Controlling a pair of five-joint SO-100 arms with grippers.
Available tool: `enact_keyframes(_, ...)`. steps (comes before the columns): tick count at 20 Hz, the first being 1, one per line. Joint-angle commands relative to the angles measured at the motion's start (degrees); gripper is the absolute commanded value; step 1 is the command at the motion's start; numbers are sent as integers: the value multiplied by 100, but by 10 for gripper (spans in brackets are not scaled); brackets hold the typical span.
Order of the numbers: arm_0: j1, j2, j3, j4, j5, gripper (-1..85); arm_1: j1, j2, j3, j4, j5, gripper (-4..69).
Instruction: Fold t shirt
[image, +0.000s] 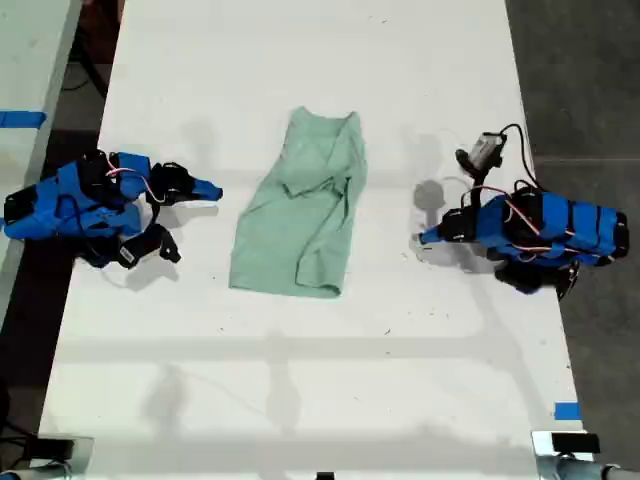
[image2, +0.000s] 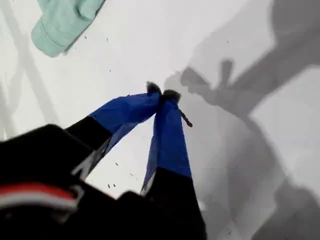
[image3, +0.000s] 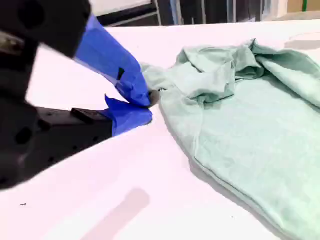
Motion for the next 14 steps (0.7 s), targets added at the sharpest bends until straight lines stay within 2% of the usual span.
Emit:
enact_keyframes(1,2127,-1749,-2777,826,-2487,-2,-79,70,352,0,105,10)
enact_keyframes(8,2153,-5353,-5098,1099,-2021,-2,-105,70,352,0,105,10)
enact_keyframes(11,2241,-6697,-6354,1389,-1740,101,-105,70,352,0,105,10)
enact_keyframes(14,2153,-7743,-7066,1468,-1354,138,-123,70,352,0,105,10)
